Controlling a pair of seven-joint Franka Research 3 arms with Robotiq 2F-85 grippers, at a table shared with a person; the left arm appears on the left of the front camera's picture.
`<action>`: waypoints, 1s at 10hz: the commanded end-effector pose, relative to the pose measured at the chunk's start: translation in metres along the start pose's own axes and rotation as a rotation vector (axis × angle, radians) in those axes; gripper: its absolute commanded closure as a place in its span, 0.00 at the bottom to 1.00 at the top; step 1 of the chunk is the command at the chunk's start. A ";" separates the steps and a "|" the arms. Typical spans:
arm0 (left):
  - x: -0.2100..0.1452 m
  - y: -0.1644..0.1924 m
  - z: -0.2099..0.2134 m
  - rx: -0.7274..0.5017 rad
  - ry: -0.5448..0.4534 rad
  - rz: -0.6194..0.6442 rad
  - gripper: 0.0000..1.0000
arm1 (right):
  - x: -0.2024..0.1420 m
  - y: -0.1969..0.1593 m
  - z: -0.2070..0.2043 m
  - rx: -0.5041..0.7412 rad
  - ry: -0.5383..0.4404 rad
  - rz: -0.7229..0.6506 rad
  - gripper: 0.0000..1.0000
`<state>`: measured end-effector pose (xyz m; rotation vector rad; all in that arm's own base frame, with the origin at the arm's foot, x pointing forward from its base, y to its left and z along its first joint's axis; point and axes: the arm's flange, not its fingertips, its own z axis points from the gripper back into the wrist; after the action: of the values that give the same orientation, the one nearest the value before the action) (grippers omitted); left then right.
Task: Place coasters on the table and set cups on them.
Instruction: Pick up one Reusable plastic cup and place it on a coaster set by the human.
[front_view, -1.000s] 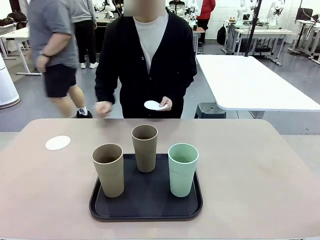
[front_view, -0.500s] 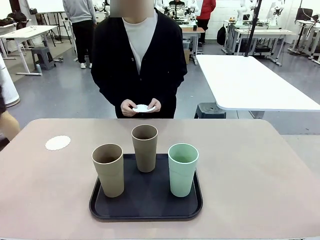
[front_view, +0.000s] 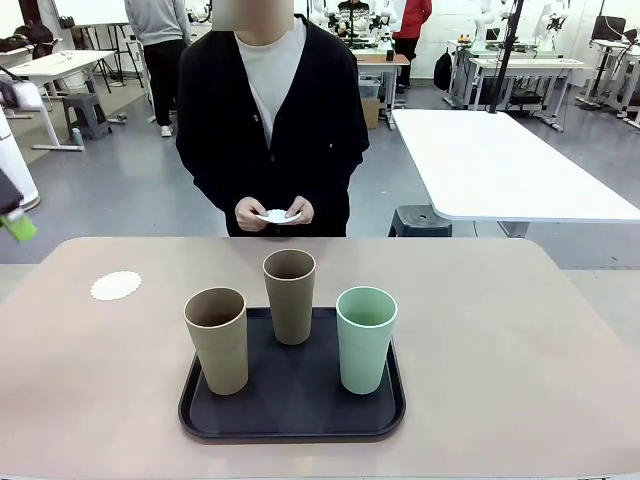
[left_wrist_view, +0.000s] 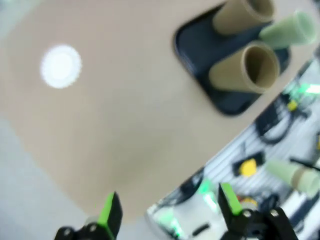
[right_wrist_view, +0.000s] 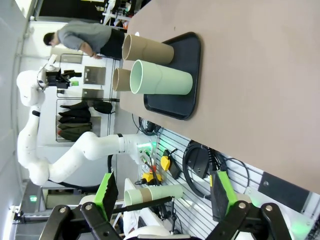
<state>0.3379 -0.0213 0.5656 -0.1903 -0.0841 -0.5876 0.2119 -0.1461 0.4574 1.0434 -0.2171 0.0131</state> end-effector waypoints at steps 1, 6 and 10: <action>-0.001 -0.025 -0.021 0.100 0.042 -0.257 0.00 | 0.001 -0.001 -0.001 0.021 -0.008 0.008 0.00; 0.018 -0.061 -0.040 0.129 0.018 -0.360 0.00 | 0.001 -0.001 -0.001 0.021 -0.008 0.008 0.00; 0.019 -0.046 -0.059 -0.012 0.023 -0.648 0.00 | 0.001 -0.001 -0.001 0.021 -0.008 0.008 0.00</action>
<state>0.3195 -0.0890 0.5281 -0.0782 -0.1558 -1.0410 0.2119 -0.1460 0.4574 1.0429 -0.2163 0.0129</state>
